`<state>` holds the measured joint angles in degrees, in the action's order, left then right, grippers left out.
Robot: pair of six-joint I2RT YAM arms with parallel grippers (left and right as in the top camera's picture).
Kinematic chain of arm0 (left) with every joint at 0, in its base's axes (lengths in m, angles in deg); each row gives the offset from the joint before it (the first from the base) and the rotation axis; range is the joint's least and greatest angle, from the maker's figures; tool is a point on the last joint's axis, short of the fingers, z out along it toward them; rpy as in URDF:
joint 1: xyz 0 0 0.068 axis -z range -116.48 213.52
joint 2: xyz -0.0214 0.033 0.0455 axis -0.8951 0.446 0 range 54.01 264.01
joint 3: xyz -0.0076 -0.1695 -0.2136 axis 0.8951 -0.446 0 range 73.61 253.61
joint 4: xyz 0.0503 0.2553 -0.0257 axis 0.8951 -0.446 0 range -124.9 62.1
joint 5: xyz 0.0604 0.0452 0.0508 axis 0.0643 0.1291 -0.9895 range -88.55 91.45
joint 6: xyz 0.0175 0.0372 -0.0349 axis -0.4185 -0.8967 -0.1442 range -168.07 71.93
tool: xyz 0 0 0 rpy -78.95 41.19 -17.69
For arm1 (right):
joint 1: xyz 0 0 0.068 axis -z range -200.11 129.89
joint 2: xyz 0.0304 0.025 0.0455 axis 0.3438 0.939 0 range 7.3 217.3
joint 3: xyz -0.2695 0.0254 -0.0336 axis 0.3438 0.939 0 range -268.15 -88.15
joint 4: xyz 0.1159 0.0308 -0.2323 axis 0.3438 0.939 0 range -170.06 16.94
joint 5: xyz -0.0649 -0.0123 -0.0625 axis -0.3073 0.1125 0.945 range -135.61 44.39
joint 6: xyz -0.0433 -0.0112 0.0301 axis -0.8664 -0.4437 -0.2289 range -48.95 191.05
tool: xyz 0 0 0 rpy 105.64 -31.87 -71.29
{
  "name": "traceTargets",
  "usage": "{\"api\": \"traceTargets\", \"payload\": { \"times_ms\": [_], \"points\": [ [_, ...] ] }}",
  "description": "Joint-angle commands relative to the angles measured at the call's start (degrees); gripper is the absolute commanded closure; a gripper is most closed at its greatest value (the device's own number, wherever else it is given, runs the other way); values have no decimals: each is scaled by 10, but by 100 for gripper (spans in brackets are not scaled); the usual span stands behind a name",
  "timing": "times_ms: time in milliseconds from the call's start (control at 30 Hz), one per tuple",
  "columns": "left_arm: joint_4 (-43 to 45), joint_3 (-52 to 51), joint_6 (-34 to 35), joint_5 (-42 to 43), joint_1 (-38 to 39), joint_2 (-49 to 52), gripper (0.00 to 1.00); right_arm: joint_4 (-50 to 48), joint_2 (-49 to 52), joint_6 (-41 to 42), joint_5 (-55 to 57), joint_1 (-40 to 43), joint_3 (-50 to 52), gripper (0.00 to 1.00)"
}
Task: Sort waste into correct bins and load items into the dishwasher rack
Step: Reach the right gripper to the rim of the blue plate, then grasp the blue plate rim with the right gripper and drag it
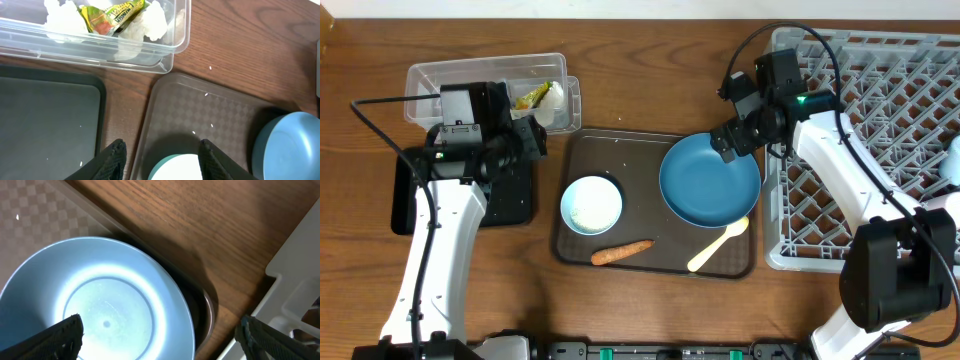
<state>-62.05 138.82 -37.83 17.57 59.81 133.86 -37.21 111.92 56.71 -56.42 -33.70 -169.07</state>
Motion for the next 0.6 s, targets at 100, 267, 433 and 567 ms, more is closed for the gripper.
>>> {"api": "traceTargets", "payload": {
  "times_ms": [100, 267, 433, 567],
  "points": [
    [-2, -9, -6, -6, -2, 5, 51, -1, 5, -7, 3, 1, 30, 2],
    [-1, -9, -6, -6, -2, 5, 51, -4, 5, -7, 3, 1, 55, 3],
    [-1, -9, -6, -6, -2, 5, 51, -18, 5, -7, 2, 0, 79, 3],
    [-1, -9, -6, -6, -2, 5, 51, -34, 5, -7, -6, 0, 99, 3]
  ]
}}
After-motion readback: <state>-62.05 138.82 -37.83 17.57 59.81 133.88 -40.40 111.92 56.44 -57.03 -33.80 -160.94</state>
